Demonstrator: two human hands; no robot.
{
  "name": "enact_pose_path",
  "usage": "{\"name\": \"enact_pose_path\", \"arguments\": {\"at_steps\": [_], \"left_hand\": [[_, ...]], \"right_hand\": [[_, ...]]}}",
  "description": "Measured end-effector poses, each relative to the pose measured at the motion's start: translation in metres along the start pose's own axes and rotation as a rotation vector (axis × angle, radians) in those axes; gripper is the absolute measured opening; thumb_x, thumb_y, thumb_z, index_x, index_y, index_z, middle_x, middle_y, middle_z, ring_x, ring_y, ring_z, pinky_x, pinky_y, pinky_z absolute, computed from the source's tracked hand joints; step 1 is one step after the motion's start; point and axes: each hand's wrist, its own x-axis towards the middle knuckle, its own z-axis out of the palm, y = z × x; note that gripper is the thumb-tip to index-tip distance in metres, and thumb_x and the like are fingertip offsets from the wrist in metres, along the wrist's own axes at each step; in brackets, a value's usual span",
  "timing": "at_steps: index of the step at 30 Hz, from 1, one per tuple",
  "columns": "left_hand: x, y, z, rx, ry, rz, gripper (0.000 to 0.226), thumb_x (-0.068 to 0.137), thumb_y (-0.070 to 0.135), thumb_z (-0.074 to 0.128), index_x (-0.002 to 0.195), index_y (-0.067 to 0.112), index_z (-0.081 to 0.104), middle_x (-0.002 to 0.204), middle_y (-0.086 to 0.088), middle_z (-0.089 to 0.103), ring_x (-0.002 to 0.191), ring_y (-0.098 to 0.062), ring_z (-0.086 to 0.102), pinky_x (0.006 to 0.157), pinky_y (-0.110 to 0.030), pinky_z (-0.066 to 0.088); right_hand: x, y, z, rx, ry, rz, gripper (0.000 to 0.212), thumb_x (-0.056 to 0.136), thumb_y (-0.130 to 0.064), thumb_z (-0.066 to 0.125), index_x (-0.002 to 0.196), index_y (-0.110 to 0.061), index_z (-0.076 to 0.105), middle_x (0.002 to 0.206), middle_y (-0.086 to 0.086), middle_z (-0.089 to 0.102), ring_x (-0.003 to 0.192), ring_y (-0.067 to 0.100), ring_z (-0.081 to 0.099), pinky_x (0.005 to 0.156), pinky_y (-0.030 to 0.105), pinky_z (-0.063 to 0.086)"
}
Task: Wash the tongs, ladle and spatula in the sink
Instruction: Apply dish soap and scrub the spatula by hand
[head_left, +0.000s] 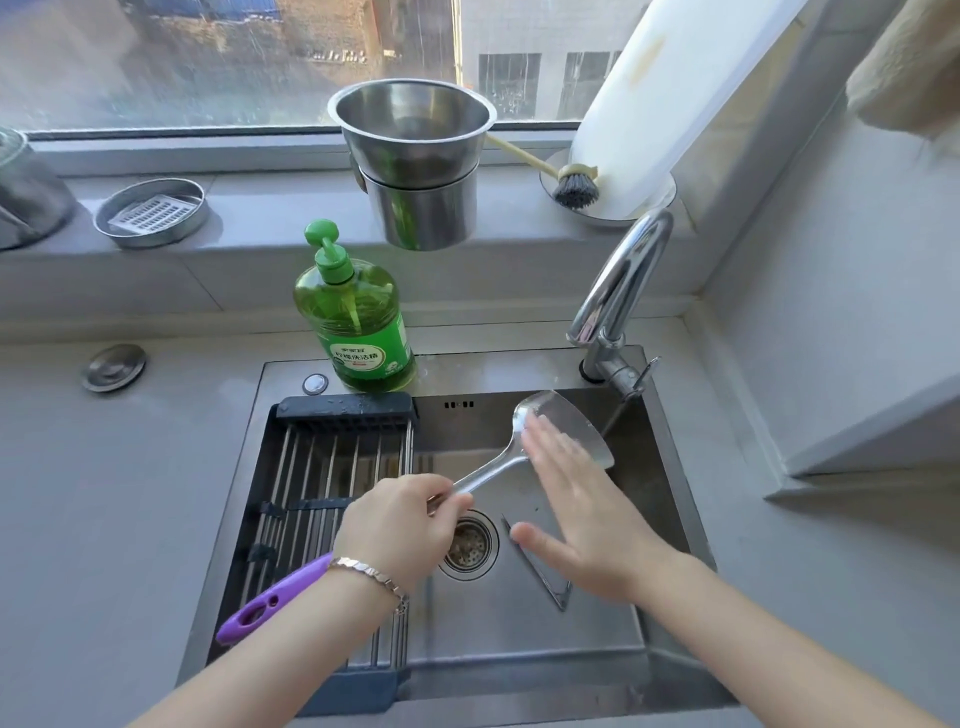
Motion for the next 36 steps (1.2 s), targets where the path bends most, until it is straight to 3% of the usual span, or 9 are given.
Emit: {"name": "enact_pose_path", "arguments": {"at_steps": [3,7,11,15,19,22,26,31,36], "left_hand": [[-0.005,0.001,0.003,-0.046,0.001,-0.016,0.025,0.09,0.045,0.051,0.089,0.027,0.069,0.054,0.013,0.044,0.061,-0.013,0.046,0.058,-0.021,0.039],[-0.011,0.002,0.007,-0.056,-0.017,-0.06,0.026,0.09,0.045,0.051,0.082,0.026,0.068,0.053,0.011,0.045,0.061,-0.015,0.046,0.057,-0.022,0.035],[-0.012,0.003,0.007,-0.091,0.008,-0.072,0.026,0.089,0.044,0.053,0.081,0.025,0.069,0.053,0.01,0.046,0.062,-0.016,0.047,0.053,-0.023,0.033],[-0.013,0.003,0.007,-0.142,-0.013,-0.1,0.026,0.088,0.041,0.055,0.076,0.023,0.069,0.05,0.009,0.044,0.055,-0.016,0.045,0.052,-0.022,0.034],[-0.017,0.005,0.008,-0.088,-0.006,-0.08,0.034,0.089,0.043,0.053,0.063,0.022,0.059,0.049,0.006,0.043,0.055,-0.015,0.043,0.048,-0.022,0.031],[-0.021,0.007,0.009,-0.045,-0.008,-0.039,0.032,0.09,0.044,0.05,0.078,0.019,0.066,0.053,0.006,0.046,0.063,-0.016,0.047,0.054,-0.024,0.035],[-0.021,0.004,0.007,-0.032,0.005,-0.01,0.03,0.09,0.045,0.05,0.086,0.021,0.069,0.053,0.009,0.046,0.063,-0.016,0.048,0.055,-0.023,0.035],[-0.025,-0.004,0.005,-0.006,-0.001,0.006,0.03,0.089,0.048,0.049,0.088,0.026,0.069,0.054,0.012,0.046,0.06,-0.013,0.049,0.056,-0.022,0.041],[-0.028,-0.006,0.004,-0.012,0.027,0.061,0.028,0.089,0.048,0.05,0.091,0.029,0.07,0.056,0.014,0.046,0.064,-0.011,0.051,0.061,-0.021,0.043]], "right_hand": [[-0.004,0.011,-0.001,0.023,0.075,0.172,0.111,0.066,-0.085,-0.011,0.149,-0.012,-0.002,0.158,0.0,-0.008,0.141,0.003,-0.016,0.118,0.026,-0.006],[-0.013,-0.005,0.007,-0.048,0.01,0.007,0.1,0.076,-0.078,-0.002,0.148,-0.009,-0.003,0.157,0.003,-0.01,0.143,0.008,-0.018,0.117,0.027,-0.011],[-0.013,0.004,0.004,-0.008,0.084,0.151,0.108,0.07,-0.082,-0.009,0.148,-0.008,-0.004,0.158,0.005,-0.007,0.142,0.007,-0.015,0.113,0.018,-0.017],[-0.017,-0.006,0.006,-0.004,0.021,0.062,0.105,0.069,-0.082,-0.008,0.146,-0.011,-0.01,0.155,0.0,-0.015,0.139,0.002,-0.023,0.11,0.017,-0.022],[-0.015,-0.005,0.001,0.023,0.062,0.136,0.115,0.064,-0.085,-0.012,0.148,-0.008,-0.005,0.157,0.004,-0.012,0.143,0.009,-0.017,0.115,0.023,-0.015],[-0.01,-0.02,0.0,-0.044,-0.029,-0.024,0.112,0.064,-0.082,-0.011,0.149,-0.009,-0.004,0.156,0.002,-0.014,0.14,0.006,-0.021,0.114,0.024,-0.015],[0.012,0.001,-0.016,0.108,0.0,0.17,0.13,0.052,-0.09,-0.017,0.149,-0.008,0.003,0.158,0.005,-0.003,0.144,0.007,-0.007,0.113,0.022,-0.005],[0.004,-0.015,-0.011,0.011,-0.162,-0.062,0.124,0.053,-0.089,-0.015,0.148,-0.009,-0.007,0.151,-0.002,-0.023,0.137,0.002,-0.024,0.111,0.017,-0.015],[0.008,-0.003,-0.016,0.054,-0.087,0.021,0.125,0.054,-0.091,-0.013,0.148,-0.009,-0.007,0.155,0.0,-0.018,0.136,-0.001,-0.021,0.111,0.017,-0.013]]}}
